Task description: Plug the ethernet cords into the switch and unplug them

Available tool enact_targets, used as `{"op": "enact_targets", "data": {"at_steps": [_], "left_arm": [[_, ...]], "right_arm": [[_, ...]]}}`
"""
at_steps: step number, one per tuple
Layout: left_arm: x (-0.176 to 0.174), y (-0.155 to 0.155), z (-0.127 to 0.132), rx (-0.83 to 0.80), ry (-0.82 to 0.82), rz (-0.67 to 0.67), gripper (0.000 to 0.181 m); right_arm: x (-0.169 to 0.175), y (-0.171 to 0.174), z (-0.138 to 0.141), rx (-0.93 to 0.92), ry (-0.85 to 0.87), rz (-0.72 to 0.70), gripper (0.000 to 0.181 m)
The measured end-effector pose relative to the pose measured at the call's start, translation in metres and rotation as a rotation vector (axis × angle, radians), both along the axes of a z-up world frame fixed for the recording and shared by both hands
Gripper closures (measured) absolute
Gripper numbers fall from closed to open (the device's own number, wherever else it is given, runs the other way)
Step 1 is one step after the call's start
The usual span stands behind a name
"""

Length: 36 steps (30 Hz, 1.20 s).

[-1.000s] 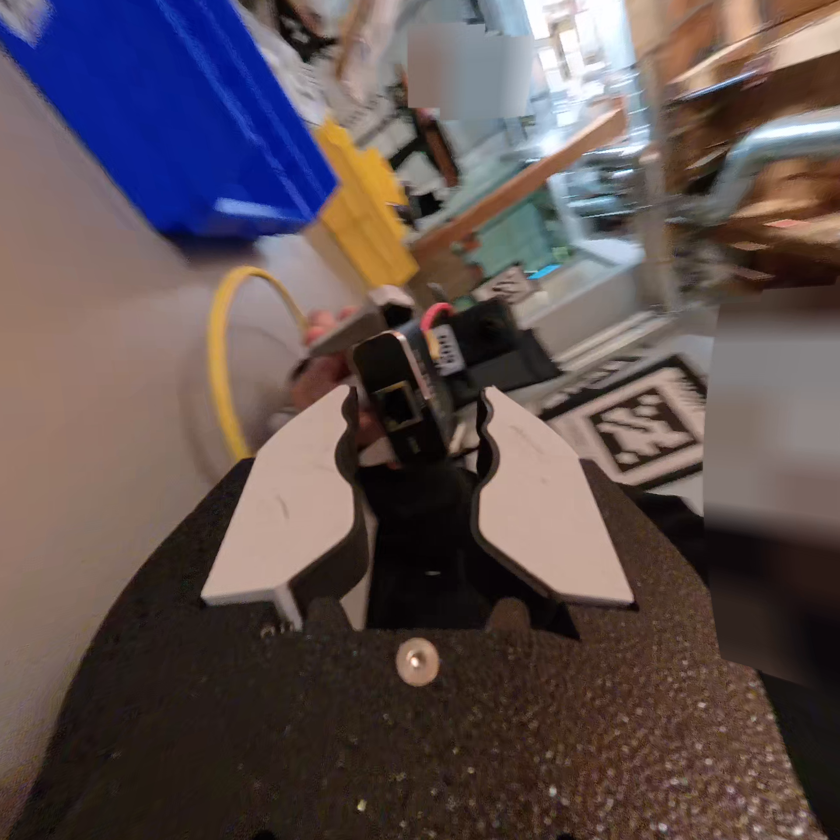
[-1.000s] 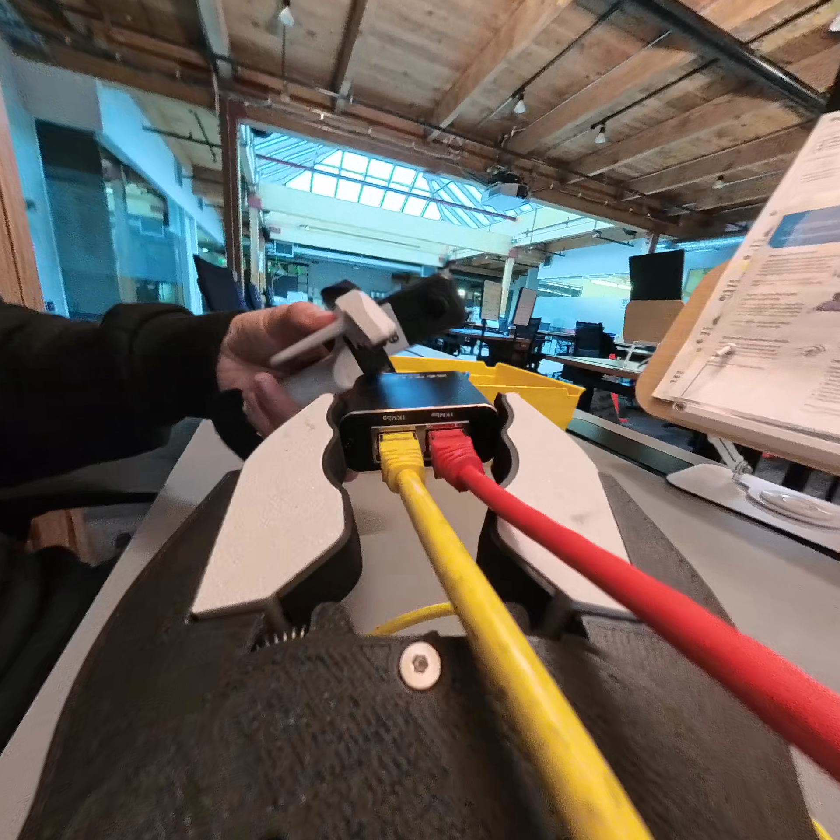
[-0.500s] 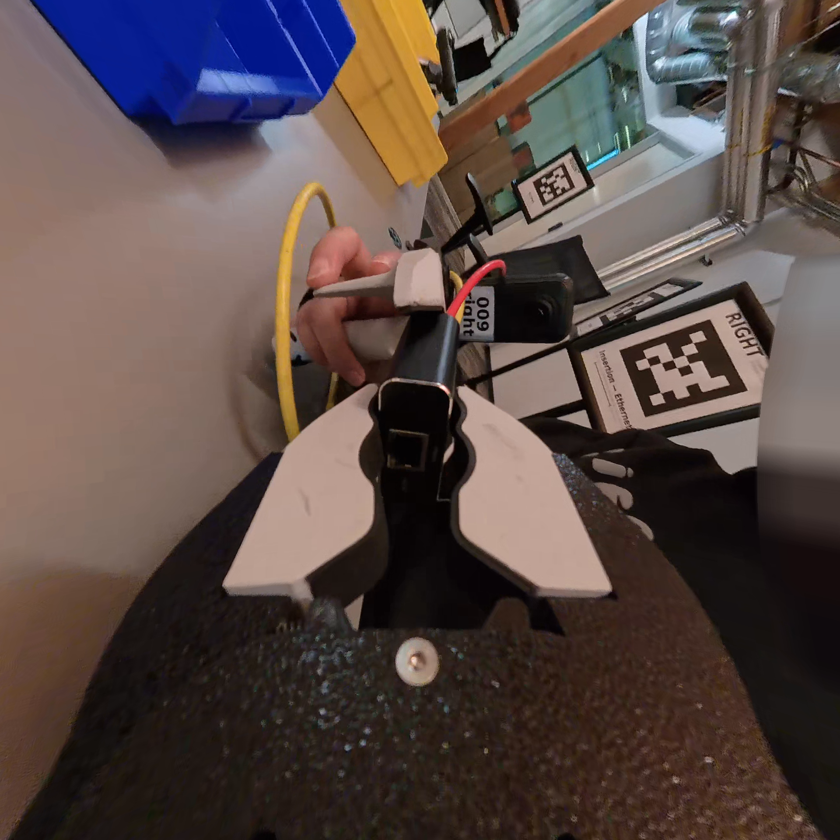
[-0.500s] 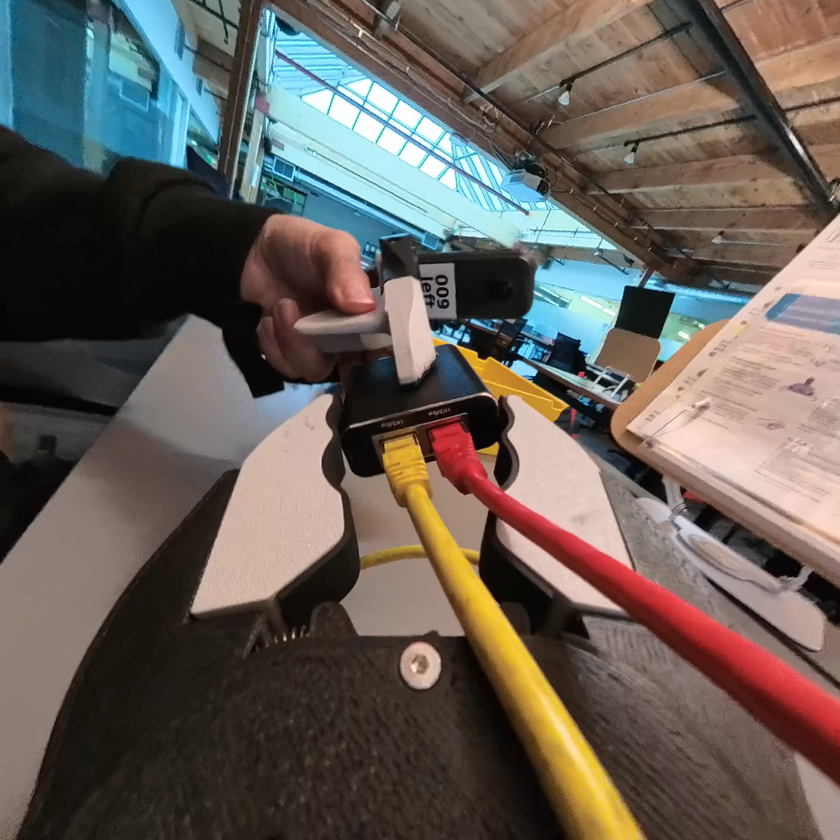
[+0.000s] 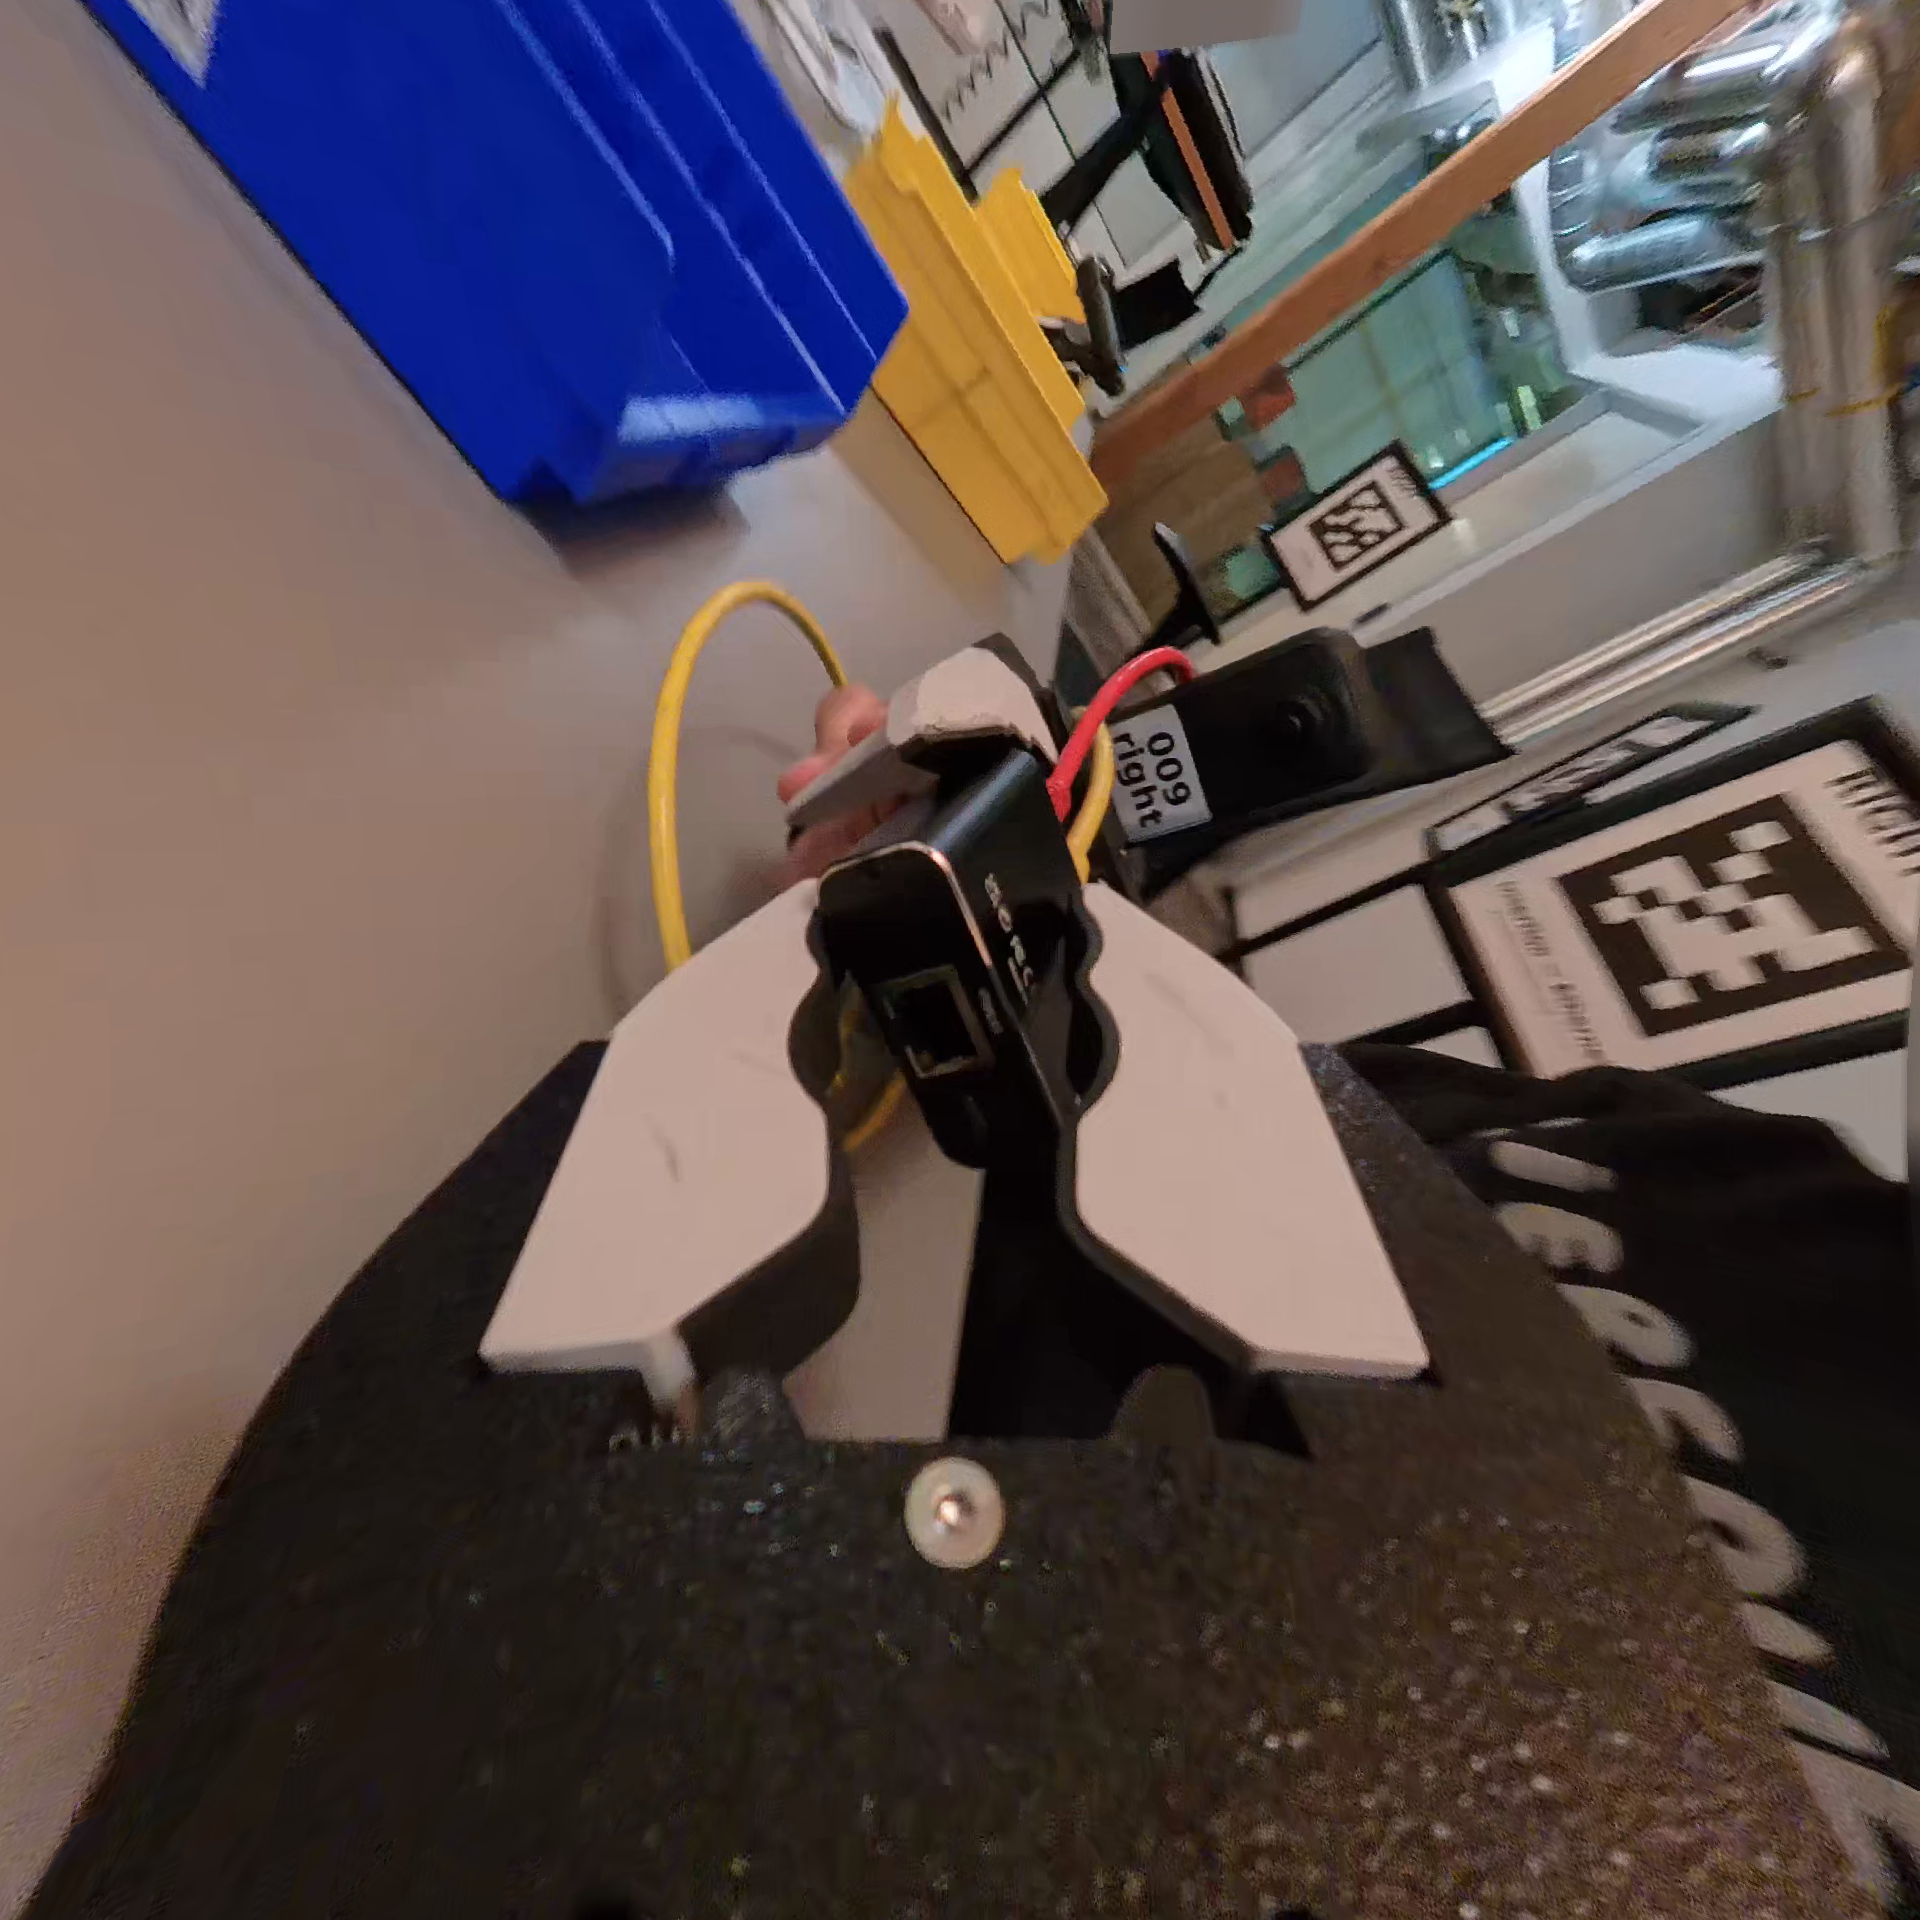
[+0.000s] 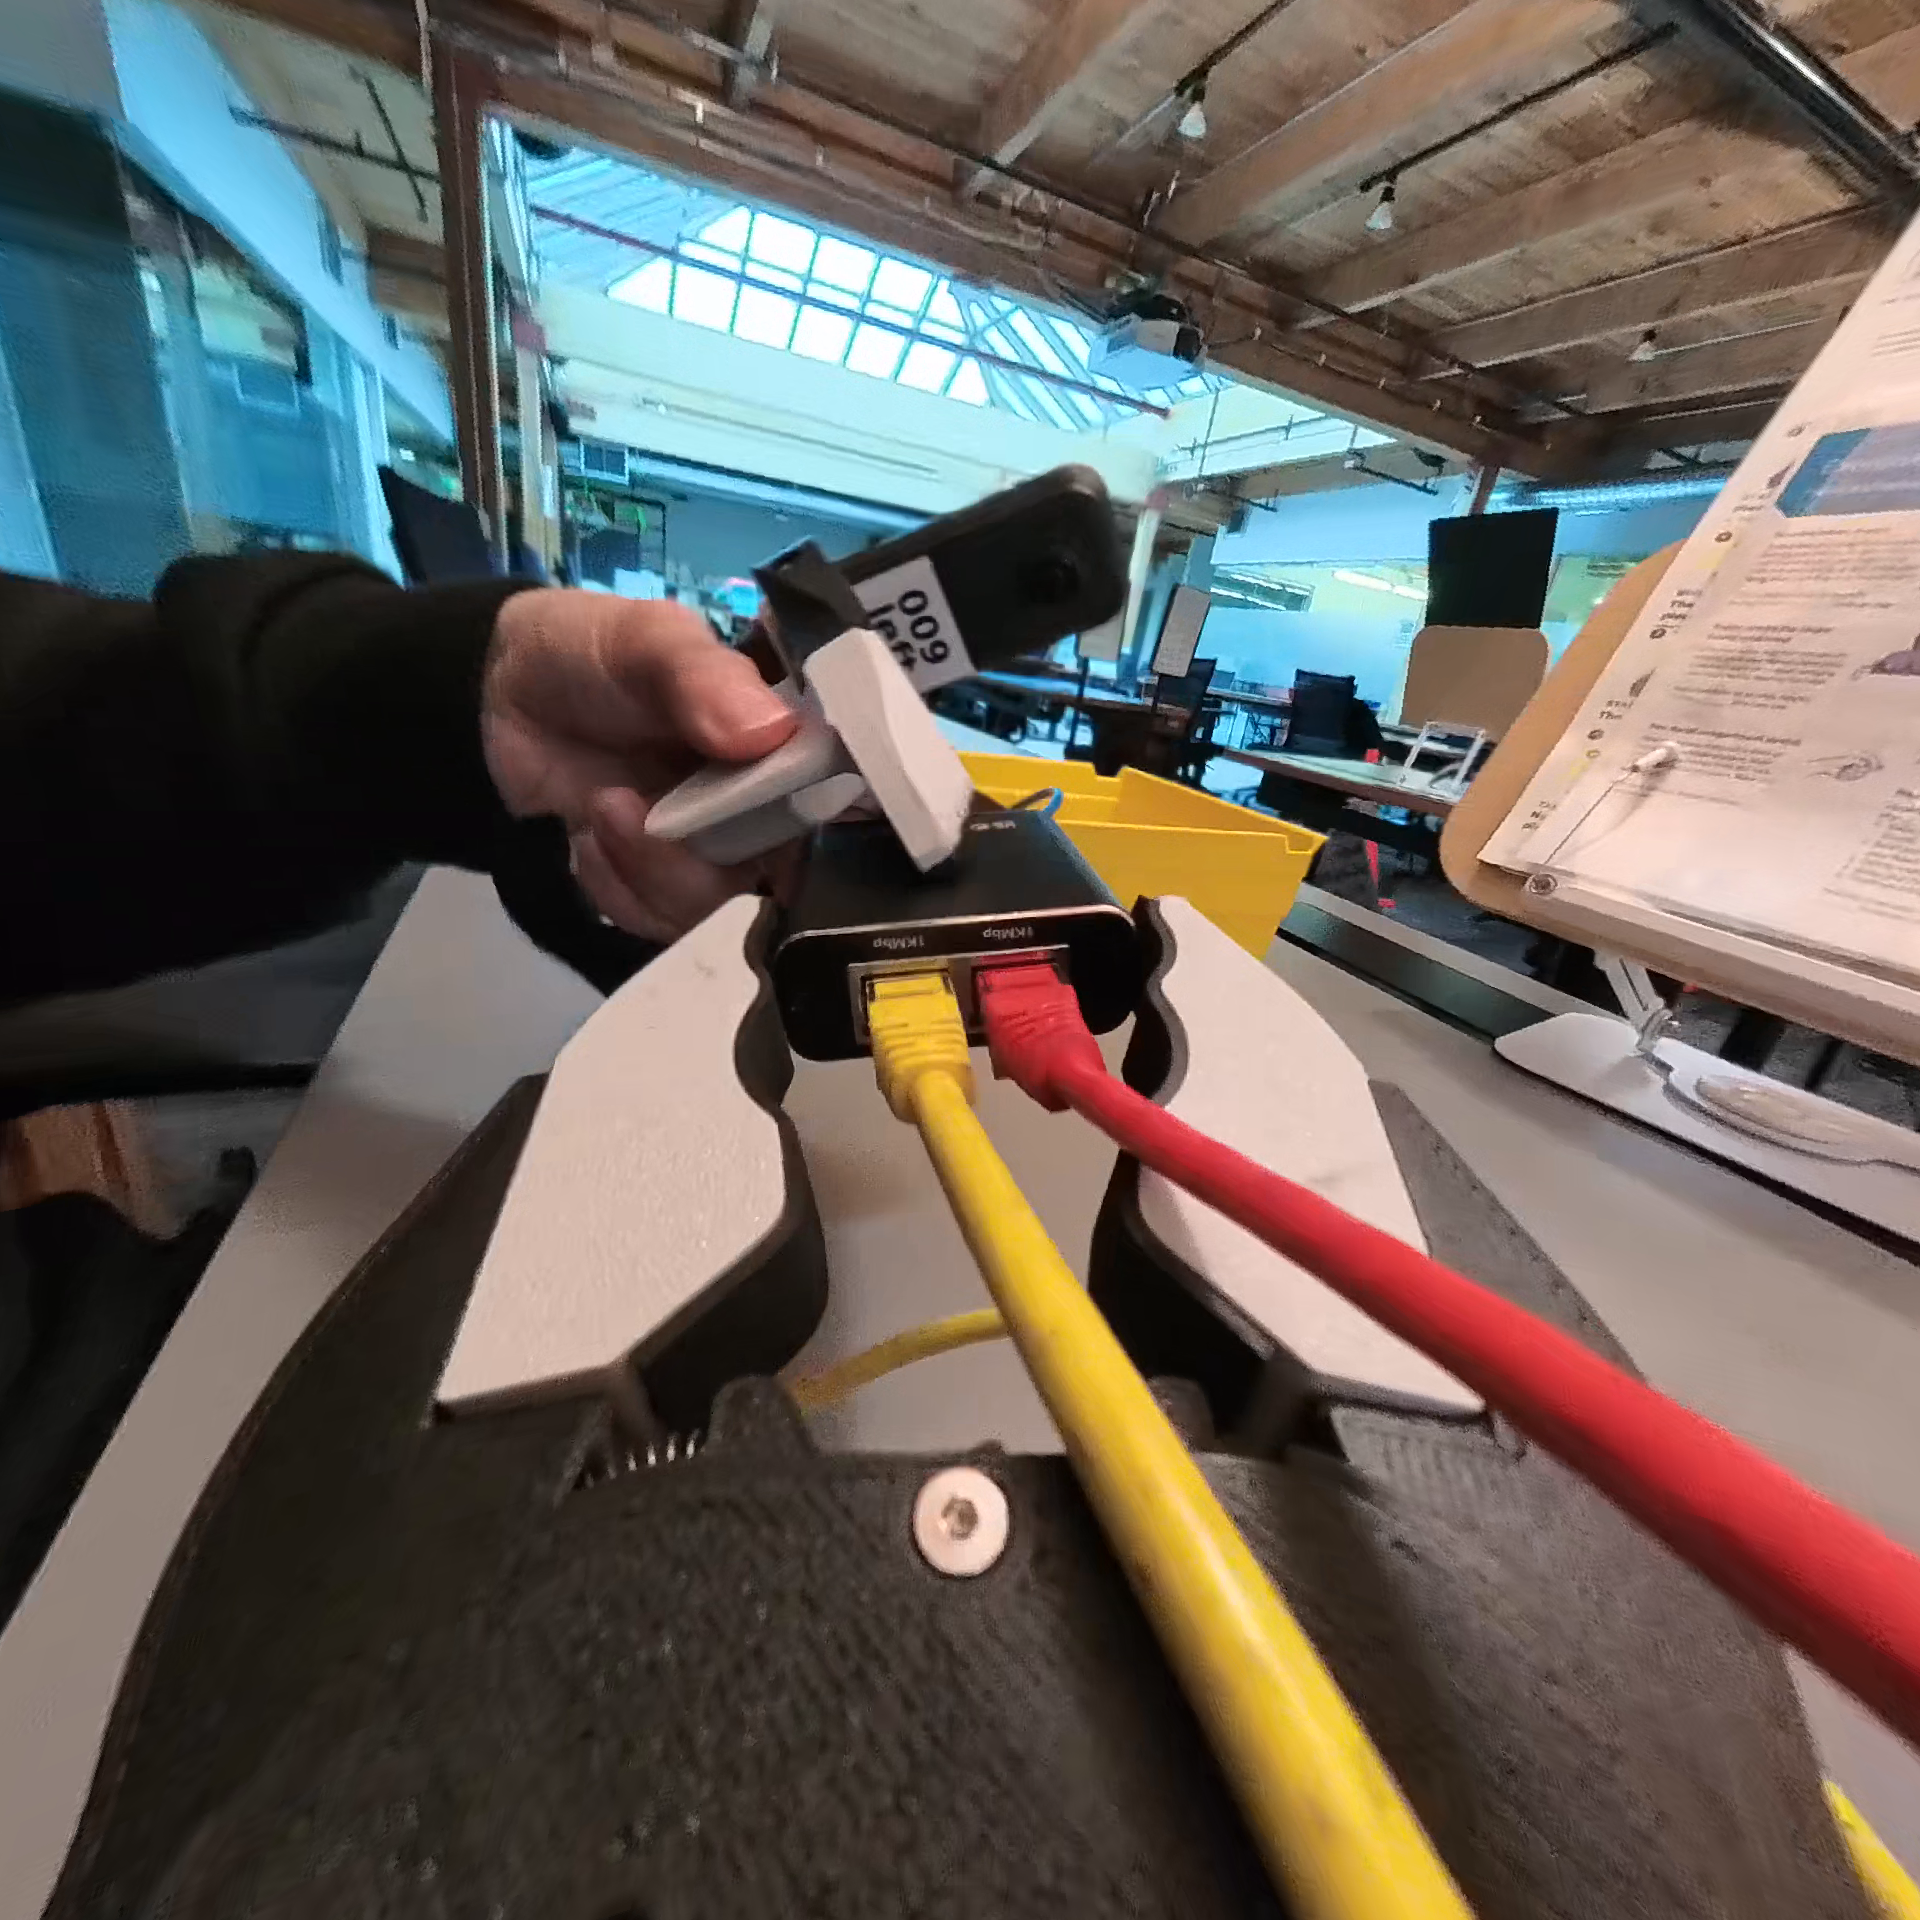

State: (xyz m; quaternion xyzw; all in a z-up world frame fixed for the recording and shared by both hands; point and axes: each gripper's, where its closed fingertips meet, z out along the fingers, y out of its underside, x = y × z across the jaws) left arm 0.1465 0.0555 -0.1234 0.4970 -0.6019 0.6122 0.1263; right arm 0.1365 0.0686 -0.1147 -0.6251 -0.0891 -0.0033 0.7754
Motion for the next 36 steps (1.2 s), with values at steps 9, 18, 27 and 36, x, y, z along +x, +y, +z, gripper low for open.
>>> {"op": "enact_targets", "data": {"at_steps": [9, 18, 27, 36], "left_arm": [[-0.005, 0.100, 0.056, 0.717, -0.578, 0.286, 0.128], [-0.008, 0.289, 0.013, 1.808, -0.607, 0.064, 0.114], [0.028, 0.313, -0.033, 2.082, -0.707, -0.241, 0.154], [-0.005, 0.354, 0.036, 2.070, -0.472, 0.023, 0.176]], "right_arm": [[0.031, -0.024, 0.014, 0.128, 0.188, -0.015, 0.117], [0.022, -0.015, 0.006, 0.078, 0.131, 0.002, 0.117], [0.019, -0.015, 0.004, 0.064, 0.118, 0.015, 0.117], [0.021, -0.016, 0.004, 0.071, 0.122, 0.008, 0.117]]}}
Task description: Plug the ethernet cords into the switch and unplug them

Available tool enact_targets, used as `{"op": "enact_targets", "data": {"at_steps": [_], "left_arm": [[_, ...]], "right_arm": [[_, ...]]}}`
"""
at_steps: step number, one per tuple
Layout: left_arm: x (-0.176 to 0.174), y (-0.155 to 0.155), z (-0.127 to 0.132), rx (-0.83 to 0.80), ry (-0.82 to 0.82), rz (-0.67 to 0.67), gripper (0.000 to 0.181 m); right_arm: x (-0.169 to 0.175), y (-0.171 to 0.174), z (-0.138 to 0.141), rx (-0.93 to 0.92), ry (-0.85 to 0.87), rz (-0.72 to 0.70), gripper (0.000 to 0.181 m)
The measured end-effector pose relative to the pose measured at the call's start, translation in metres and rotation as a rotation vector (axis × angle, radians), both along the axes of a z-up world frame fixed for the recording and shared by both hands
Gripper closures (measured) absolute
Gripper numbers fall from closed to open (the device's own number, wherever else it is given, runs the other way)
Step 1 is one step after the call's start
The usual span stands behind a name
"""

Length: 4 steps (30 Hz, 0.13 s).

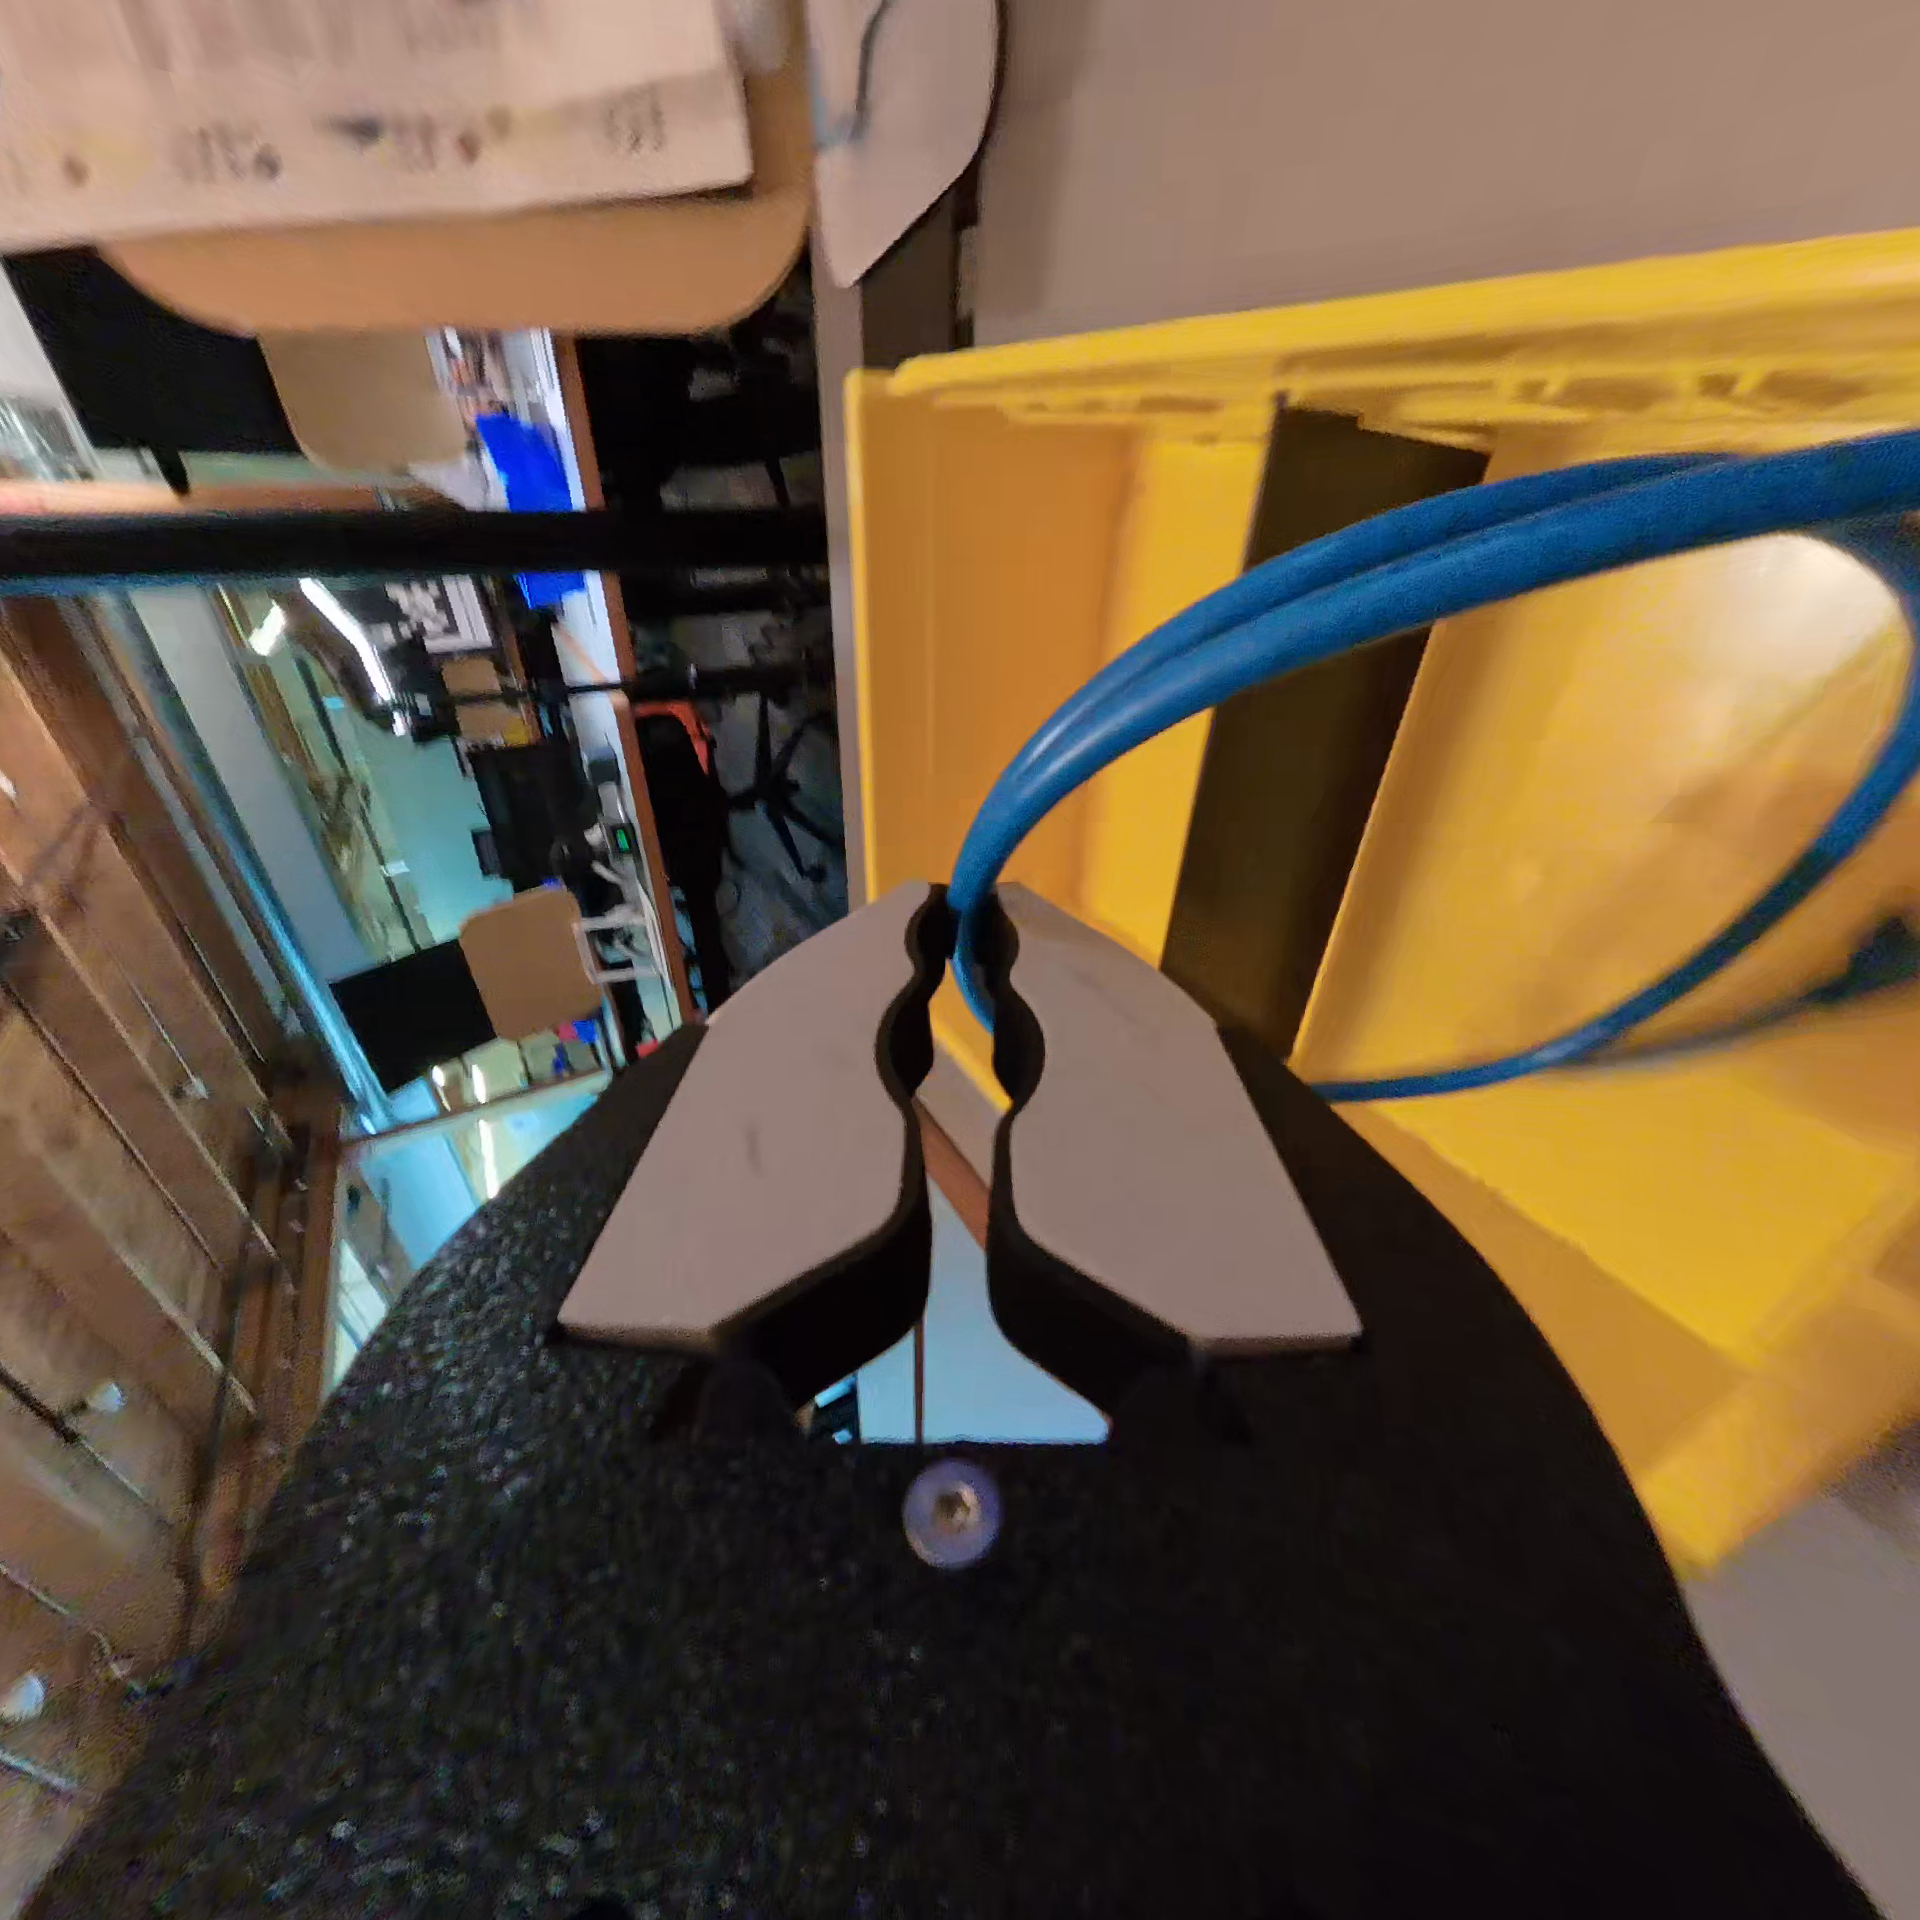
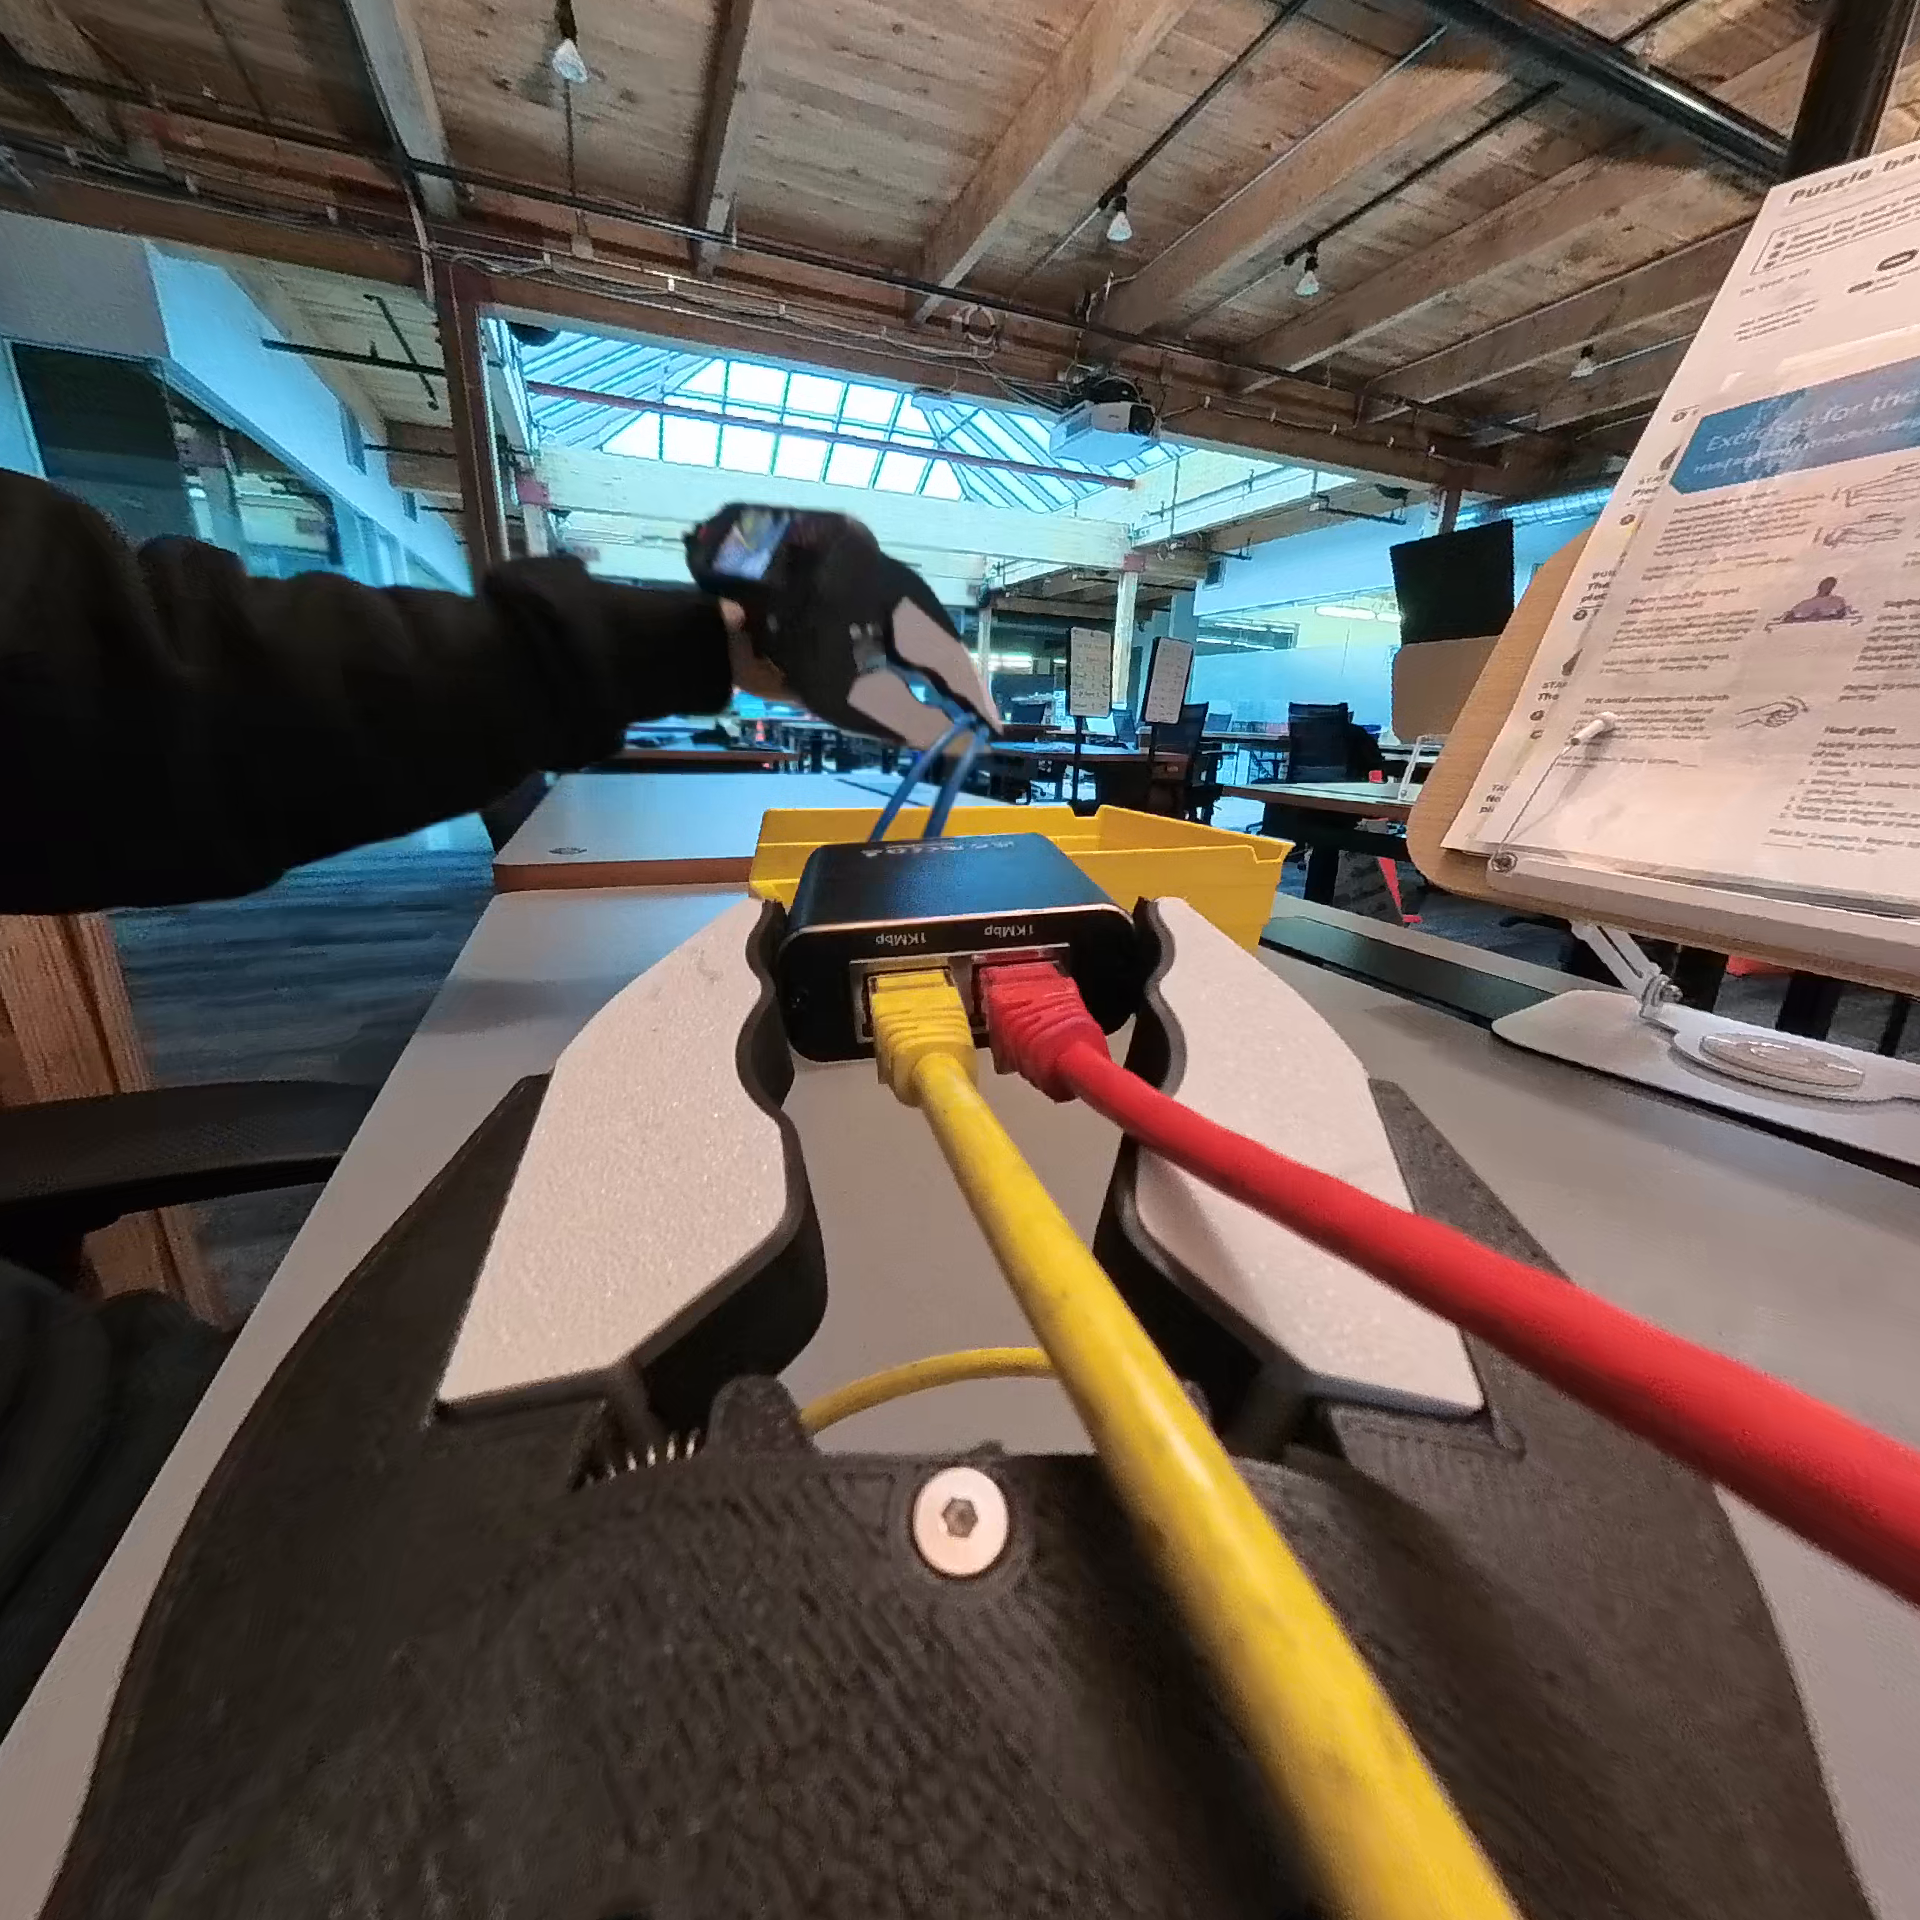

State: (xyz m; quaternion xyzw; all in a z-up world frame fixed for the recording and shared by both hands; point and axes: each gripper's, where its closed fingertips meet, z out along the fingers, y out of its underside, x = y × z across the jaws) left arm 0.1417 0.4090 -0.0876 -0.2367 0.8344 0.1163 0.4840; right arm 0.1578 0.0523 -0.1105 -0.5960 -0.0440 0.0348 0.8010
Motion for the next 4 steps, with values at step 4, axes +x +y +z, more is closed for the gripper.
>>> {"op": "enact_targets", "data": {"at_steps": [4], "left_arm": [[-0.028, 0.000, 0.081, -0.111, -0.158, 0.206, 0.176]], "right_arm": [[0.001, -0.003, 0.004, 0.026, 0.016, 0.006, 0.117]]}}
